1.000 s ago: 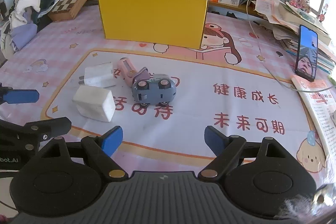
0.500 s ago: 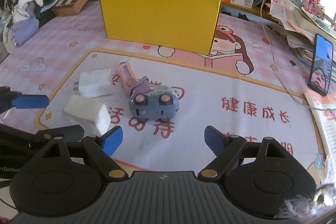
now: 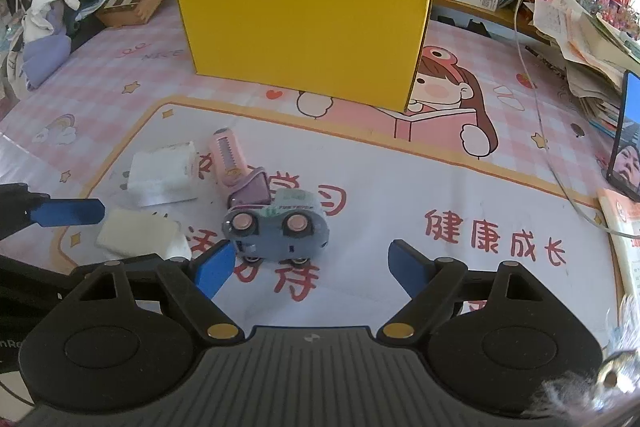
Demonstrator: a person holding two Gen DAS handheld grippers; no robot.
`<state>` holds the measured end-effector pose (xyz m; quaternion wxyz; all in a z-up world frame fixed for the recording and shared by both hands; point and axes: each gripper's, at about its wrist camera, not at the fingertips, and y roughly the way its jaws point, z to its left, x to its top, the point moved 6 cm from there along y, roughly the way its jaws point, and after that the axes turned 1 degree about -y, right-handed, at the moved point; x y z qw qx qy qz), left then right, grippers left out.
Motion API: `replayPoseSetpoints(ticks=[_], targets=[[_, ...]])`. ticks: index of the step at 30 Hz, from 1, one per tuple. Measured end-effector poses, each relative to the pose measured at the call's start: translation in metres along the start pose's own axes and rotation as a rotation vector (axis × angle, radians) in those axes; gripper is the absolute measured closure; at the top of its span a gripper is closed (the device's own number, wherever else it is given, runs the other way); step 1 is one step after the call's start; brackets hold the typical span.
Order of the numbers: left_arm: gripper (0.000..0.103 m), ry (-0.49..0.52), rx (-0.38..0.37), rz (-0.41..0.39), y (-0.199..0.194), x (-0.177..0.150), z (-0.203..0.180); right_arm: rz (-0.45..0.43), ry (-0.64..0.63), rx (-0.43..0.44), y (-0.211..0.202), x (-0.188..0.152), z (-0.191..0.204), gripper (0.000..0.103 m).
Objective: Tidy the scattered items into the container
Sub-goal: 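Grasp the white block with the left tool while the right tool grasps the blue toy truck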
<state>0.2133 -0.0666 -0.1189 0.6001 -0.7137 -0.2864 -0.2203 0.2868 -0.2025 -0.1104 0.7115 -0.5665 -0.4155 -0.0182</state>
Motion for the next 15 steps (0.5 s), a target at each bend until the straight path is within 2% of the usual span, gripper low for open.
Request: replayPoseSetpoints(ticks=[2,4,5,9,15], targets=[[0.028,-0.002,-0.013,0.003,0.002,0.000,-0.001,0.009,0.007,0.011,0.002,0.000,-0.002,0.021],[0.035,-0.007,-0.038,0.010,0.004,0.000,-0.003,0.012,0.007,0.028,0.004,0.002,-0.002,0.021],[0.044,-0.008,-0.049,0.011,0.004,-0.001,-0.003,0.011,0.001,0.036,0.005,0.002,0.000,0.021],[0.056,-0.017,-0.076,0.015,0.002,-0.001,-0.002,0.012,-0.014,0.065,0.008,0.005,0.005,0.021],[0.065,-0.033,-0.080,0.020,-0.004,-0.003,0.004,0.021,-0.034,0.087,0.016,0.009,0.014,0.021]])
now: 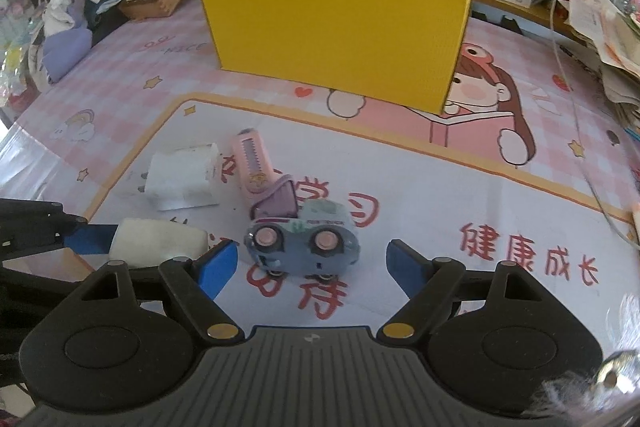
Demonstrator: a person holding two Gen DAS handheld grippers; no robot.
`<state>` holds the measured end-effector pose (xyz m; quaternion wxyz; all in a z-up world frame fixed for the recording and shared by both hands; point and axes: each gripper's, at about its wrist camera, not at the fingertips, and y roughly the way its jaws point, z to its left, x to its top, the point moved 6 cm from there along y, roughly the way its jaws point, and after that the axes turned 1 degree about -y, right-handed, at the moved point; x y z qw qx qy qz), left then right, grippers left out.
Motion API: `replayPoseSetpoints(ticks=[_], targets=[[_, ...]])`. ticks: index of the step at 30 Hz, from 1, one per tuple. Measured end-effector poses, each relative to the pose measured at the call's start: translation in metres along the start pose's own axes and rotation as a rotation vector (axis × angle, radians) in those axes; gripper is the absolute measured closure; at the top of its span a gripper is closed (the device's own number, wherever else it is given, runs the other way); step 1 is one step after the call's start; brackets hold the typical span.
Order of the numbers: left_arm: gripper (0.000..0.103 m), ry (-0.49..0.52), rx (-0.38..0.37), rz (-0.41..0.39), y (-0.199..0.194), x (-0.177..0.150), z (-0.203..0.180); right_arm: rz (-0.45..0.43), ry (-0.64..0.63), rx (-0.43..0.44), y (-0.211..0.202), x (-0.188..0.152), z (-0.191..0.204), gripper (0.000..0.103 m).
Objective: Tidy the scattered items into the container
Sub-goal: 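Grasp the white block with the left tool while the right tool grasps the blue toy truck, then lift the white block and blue truck and carry both toward the yellow box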
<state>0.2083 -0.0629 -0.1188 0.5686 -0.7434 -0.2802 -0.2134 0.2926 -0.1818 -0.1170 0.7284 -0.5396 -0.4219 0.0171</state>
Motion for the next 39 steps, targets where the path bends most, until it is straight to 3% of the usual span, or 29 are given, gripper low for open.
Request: replayPoseSetpoints(ticks=[4,11,39], targets=[[0.067,-0.011,0.018,-0.006,-0.005,0.000,0.006,0.010,-0.006,-0.007,0.008,0.002,0.003,0.022],[0.068,-0.040,0.039,-0.012,-0.012,-0.001,0.018,0.037,0.005,-0.031,0.018,0.002,0.002,0.041],[0.072,-0.015,-0.003,-0.073,-0.041,0.001,0.030,-0.031,0.105,-0.063,-0.029,-0.016,0.004,0.042]])
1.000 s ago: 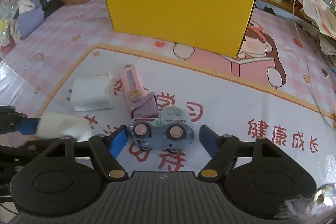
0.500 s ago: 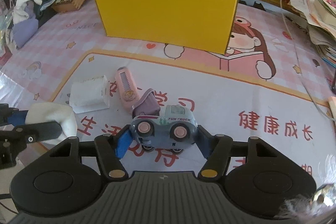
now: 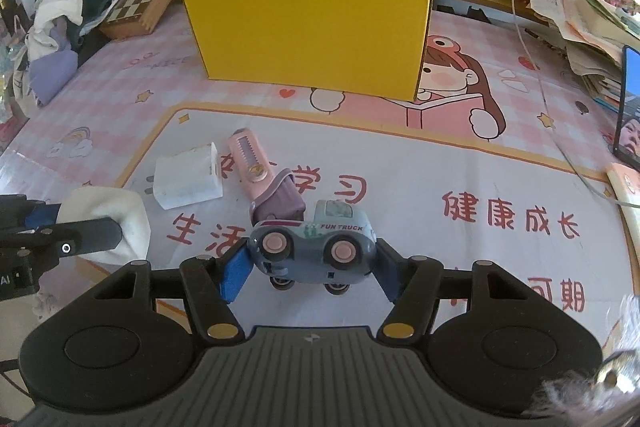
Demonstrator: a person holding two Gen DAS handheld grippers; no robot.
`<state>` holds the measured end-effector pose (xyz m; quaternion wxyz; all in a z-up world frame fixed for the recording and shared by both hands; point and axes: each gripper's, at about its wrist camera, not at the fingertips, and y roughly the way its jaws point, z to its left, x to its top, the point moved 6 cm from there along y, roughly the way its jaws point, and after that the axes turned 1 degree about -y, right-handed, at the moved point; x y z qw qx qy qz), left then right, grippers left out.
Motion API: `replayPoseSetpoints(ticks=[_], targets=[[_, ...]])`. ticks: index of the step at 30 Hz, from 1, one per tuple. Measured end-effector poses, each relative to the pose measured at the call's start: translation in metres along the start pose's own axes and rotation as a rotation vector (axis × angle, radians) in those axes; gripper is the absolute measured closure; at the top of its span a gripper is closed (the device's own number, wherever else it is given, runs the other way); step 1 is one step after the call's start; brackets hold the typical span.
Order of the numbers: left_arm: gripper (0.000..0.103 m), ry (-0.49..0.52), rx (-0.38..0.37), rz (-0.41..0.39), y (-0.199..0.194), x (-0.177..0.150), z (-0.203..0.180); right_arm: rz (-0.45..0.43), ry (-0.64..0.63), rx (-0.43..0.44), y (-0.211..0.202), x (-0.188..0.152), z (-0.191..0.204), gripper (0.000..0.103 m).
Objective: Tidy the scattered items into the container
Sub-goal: 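Lift the white block and blue truck and carry both toward the yellow box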
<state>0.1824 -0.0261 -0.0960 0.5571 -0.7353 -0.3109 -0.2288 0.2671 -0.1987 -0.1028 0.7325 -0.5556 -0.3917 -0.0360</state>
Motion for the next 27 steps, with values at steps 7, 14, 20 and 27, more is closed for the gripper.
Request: replayPoseSetpoints(ticks=[7,14,20,27], targets=[[0.072,0.006,-0.019,-0.018,-0.013,0.003,0.001,-0.020,0.016,-0.011,-0.014,-0.005,0.004,0.041],[0.073,0.022,-0.031,-0.048,-0.027,0.011,0.003,-0.032,0.019,-0.015,-0.025,-0.008,0.011,0.041],[0.073,0.048,-0.038,-0.069,-0.037,0.018,0.004,-0.038,0.010,-0.027,-0.031,-0.010,0.017,0.041],[0.073,0.083,-0.055,-0.104,-0.049,0.030,0.005,-0.026,-0.036,-0.063,-0.036,-0.013,0.026,0.042]])
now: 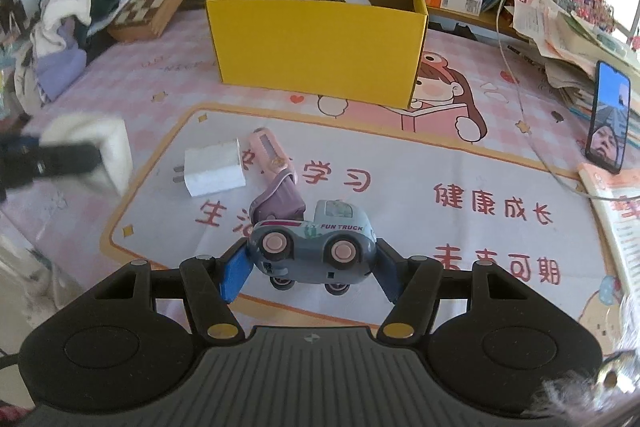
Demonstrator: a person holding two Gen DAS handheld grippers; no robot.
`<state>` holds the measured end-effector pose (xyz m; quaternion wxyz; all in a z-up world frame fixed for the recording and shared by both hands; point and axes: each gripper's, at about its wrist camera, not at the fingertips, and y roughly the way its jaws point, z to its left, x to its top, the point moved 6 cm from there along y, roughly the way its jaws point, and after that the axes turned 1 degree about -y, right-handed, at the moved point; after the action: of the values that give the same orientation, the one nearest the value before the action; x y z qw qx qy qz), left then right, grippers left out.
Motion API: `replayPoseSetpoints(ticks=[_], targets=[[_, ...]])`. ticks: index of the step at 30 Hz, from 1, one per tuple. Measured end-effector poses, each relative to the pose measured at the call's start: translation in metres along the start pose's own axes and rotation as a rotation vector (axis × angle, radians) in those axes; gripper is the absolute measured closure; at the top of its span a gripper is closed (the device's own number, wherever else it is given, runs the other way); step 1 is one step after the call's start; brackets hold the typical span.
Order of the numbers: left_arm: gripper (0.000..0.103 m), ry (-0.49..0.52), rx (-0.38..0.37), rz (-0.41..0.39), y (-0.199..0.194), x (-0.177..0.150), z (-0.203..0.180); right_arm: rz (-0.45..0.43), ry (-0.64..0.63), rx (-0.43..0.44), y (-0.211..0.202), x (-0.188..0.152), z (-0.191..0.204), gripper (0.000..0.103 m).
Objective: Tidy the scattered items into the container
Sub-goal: 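Lift the white block and blue truck and carry both toward the yellow box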
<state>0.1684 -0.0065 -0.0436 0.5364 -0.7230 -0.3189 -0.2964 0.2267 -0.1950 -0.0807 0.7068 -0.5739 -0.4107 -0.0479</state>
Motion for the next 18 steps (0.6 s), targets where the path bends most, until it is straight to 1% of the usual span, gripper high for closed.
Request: replayPoseSetpoints(ticks=[5,9,18], targets=[[0.073,0.017,-0.023,-0.028,-0.005,0.013,-0.002,-0.003,-0.012,0.009,-0.007,0.001,0.003,0.042],[0.073,0.024,-0.040,-0.060,-0.008,0.027,-0.003,-0.020,-0.025,0.014,-0.013,0.009,0.004,0.041],[0.073,0.046,-0.040,-0.116,-0.003,0.059,-0.003,-0.066,-0.077,0.020,-0.019,0.047,-0.001,0.041]])
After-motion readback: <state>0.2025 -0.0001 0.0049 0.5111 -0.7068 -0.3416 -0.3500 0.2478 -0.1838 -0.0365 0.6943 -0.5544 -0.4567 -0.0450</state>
